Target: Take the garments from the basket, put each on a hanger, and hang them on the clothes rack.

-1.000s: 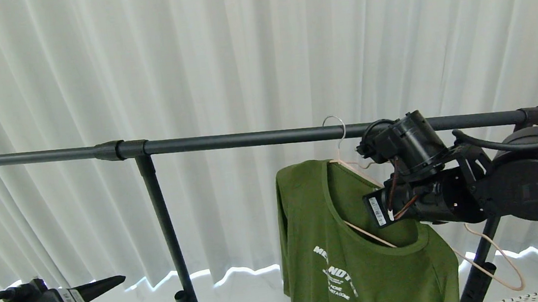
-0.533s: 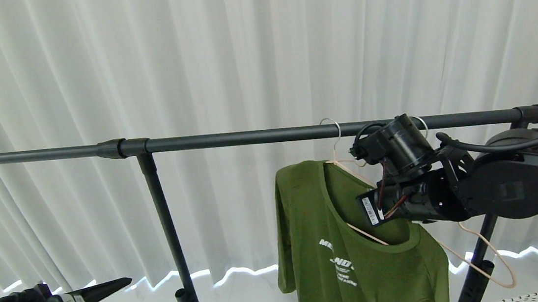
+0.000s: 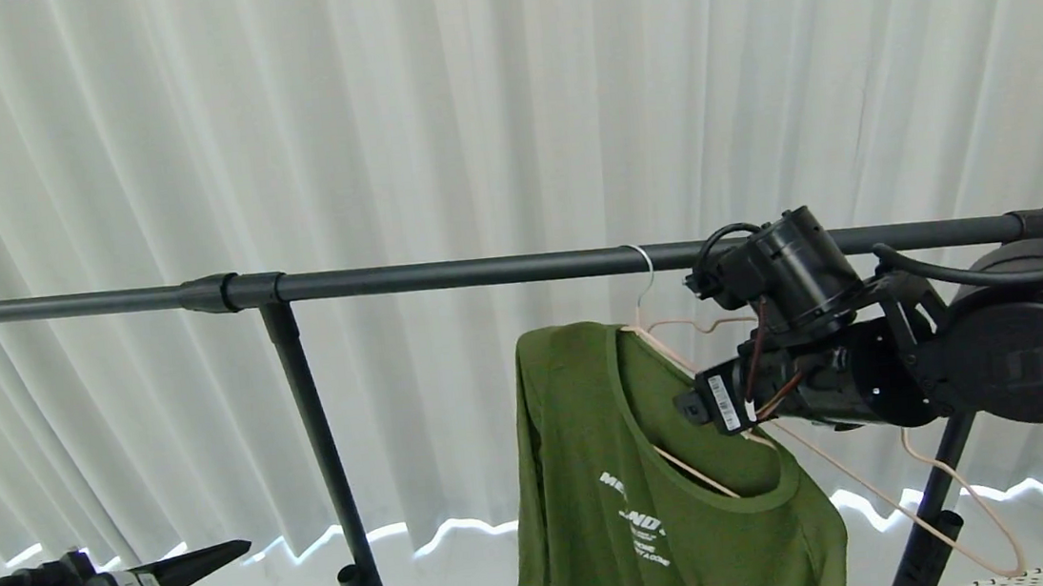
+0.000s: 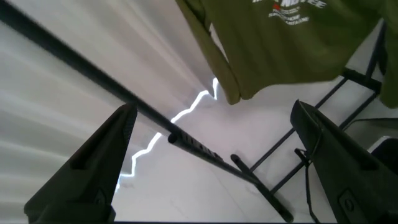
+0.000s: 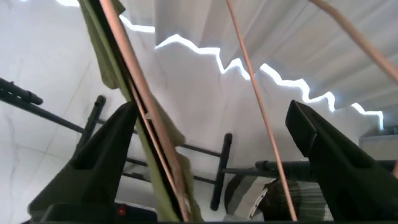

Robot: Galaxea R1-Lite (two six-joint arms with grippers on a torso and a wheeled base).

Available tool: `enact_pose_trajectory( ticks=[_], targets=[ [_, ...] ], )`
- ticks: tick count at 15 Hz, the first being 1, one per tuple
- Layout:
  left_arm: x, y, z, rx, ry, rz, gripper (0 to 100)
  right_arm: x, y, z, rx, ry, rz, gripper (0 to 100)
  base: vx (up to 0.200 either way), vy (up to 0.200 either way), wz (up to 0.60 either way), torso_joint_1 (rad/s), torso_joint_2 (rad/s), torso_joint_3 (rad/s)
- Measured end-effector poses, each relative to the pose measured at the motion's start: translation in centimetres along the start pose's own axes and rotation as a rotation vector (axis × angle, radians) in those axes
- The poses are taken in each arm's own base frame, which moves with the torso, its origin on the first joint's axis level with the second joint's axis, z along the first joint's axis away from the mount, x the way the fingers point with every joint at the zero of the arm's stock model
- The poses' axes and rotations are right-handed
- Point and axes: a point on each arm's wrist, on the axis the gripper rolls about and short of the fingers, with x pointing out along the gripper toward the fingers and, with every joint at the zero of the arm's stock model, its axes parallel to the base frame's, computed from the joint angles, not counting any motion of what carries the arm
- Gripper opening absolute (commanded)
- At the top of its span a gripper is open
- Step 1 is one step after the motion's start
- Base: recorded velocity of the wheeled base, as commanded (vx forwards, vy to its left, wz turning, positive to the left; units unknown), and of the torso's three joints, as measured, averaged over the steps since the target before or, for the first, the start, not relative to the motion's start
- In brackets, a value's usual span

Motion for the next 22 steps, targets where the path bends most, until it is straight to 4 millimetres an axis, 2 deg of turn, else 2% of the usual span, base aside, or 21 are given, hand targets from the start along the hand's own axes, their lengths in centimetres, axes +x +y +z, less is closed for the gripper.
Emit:
enact_pose_trajectory(
  ticks=[5,9,15,19,22],
  targets=[
    [-0.2,0.9,-0.5,-0.126,0.046,0.113,100,-4.2,-1.0,-0.8,0.048,-0.048,0.04,100,0.0,0.0,0.0,0.0,0.0,0.0],
    [-0.5,1.8,-1.1,-0.197,0.086,0.211,100,-8.3,-3.2,-1.9,0.075,-0.115,0.051,100,-0.05,0.0,0.0,0.002,0.0,0.001],
    [-1.2,2.2,-2.3,-0.25,0.136,0.327,100,-12.5,-8.2,-6.4,-0.043,-0.13,-0.095,100,-0.2,0.0,0.0,0.0,0.01,0.003],
    [-1.9,2.3,-3.1,-0.289,0.173,0.427,100,-14.1,-11.7,-9.7,-0.146,-0.099,-0.226,100,-0.2,0.0,0.0,0.005,0.0,0.004],
    [-2.5,2.6,-3.8,-0.346,0.204,0.521,100,-15.3,-13.9,-12.7,-0.157,-0.072,-0.351,100,-0.2,0.0,0.0,0.007,0.0,0.001]
  ],
)
